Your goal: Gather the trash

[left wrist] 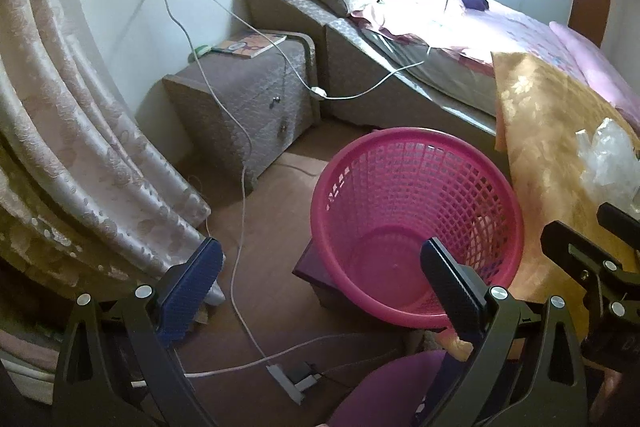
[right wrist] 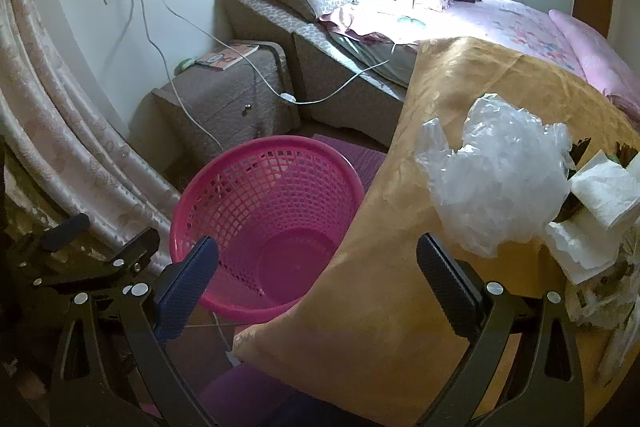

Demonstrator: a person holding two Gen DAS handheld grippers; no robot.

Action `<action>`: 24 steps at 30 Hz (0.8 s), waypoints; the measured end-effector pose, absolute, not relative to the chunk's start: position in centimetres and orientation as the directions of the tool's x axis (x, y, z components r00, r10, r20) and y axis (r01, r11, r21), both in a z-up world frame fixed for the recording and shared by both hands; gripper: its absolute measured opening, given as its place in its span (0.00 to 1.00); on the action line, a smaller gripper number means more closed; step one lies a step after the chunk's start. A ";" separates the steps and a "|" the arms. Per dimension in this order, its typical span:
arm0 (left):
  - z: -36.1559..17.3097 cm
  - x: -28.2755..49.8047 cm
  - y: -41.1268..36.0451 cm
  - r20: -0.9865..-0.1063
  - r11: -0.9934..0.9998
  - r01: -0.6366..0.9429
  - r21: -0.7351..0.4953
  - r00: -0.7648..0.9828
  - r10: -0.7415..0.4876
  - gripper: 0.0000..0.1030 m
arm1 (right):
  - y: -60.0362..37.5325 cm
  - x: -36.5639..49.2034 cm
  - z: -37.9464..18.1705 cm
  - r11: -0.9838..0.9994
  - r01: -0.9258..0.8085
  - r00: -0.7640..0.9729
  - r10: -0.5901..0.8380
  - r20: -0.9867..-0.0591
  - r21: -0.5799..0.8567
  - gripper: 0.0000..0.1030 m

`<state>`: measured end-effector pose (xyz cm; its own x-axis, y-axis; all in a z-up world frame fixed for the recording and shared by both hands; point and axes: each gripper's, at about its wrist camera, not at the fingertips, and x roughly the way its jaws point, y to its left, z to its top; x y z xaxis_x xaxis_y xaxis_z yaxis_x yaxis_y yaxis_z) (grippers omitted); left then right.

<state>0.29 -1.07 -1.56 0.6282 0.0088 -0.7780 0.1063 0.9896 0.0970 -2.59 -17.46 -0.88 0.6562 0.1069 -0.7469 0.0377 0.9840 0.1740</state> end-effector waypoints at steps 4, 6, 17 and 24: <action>-1.6 0.3 -1.1 -0.781 0.989 0.110 0.096 0.625 0.007 0.93 | -17.2 -2.6 -1.0 0.984 0.037 0.652 0.109 -0.751 0.175 0.93; -1.6 0.3 -1.2 -0.780 0.989 0.110 0.097 0.625 0.007 0.93 | -17.1 -2.5 -1.0 0.984 0.037 0.651 0.109 -0.752 0.175 0.93; -1.8 0.4 -1.2 -0.784 0.989 0.113 0.091 0.621 0.001 0.93 | -17.1 -2.5 -1.1 0.984 0.035 0.649 0.112 -0.753 0.177 0.93; -1.9 0.4 -1.2 -0.784 0.990 0.112 0.091 0.621 0.002 0.93 | -17.1 -2.5 -1.1 0.983 0.037 0.648 0.112 -0.753 0.178 0.93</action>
<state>0.43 -1.20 -1.86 0.6205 0.0017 -0.7842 0.1122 0.9895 0.0910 -2.51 -17.05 -1.09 0.6483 0.1119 -0.7531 0.0373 0.9833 0.1782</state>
